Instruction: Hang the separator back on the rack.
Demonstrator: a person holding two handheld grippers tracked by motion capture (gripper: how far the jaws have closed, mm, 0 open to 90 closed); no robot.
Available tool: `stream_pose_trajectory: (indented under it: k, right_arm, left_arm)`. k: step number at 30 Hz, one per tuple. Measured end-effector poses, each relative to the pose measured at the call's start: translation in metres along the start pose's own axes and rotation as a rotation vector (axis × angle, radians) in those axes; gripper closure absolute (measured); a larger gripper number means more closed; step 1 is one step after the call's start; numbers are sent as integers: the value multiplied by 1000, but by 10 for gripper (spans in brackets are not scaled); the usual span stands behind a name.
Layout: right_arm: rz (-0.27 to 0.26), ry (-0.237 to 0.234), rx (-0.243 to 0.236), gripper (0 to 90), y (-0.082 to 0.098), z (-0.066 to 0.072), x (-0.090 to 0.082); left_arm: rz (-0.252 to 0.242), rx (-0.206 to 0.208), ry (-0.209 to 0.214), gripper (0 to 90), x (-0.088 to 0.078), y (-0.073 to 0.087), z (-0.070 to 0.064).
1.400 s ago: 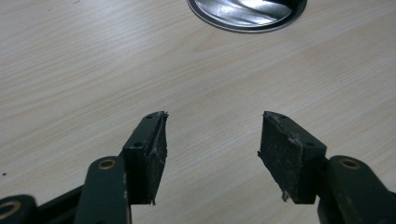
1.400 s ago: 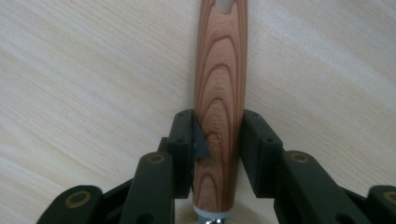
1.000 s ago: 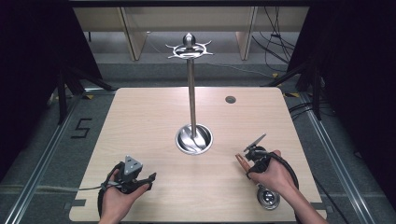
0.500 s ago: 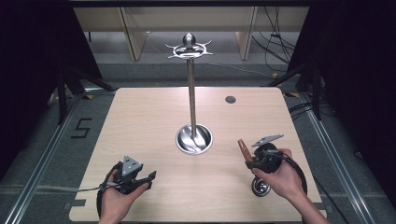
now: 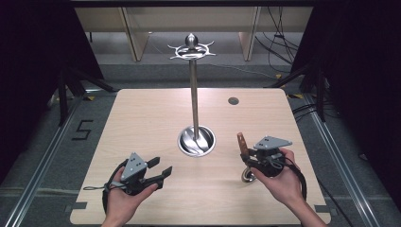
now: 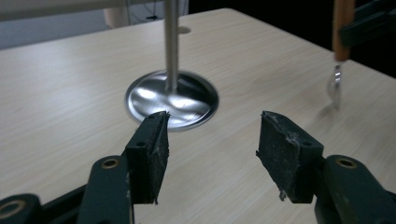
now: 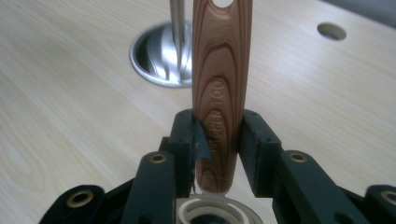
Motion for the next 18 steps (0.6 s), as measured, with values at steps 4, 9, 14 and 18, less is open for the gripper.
stream_pose_trajectory:
  k: [4,9,14,18]
  right_arm:
    - [-50,-17,-2,690,-7,14,-6]
    - [-120,-26,-17,690,-12,30,-12]
    - [-148,-37,2,690,-11,39,-13]
    - [-168,-41,-6,690,-12,43,-12]
  left_arm:
    - [-30,32,58,440,6,-20,-16]
    - [-67,43,136,481,22,-47,-32]
    - [-68,38,197,494,38,-65,-50]
    - [-63,10,256,511,54,-74,-68]
Point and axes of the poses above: each handheld gripper's, and its own axes: x roughly forward along the jaws, y roughly out of its underside, z roughly to its left, the point moved 2 cm from there along x, roughly forward along the jaws, and after that the axes turned 6 degrees about z, right-handed, at the moved point
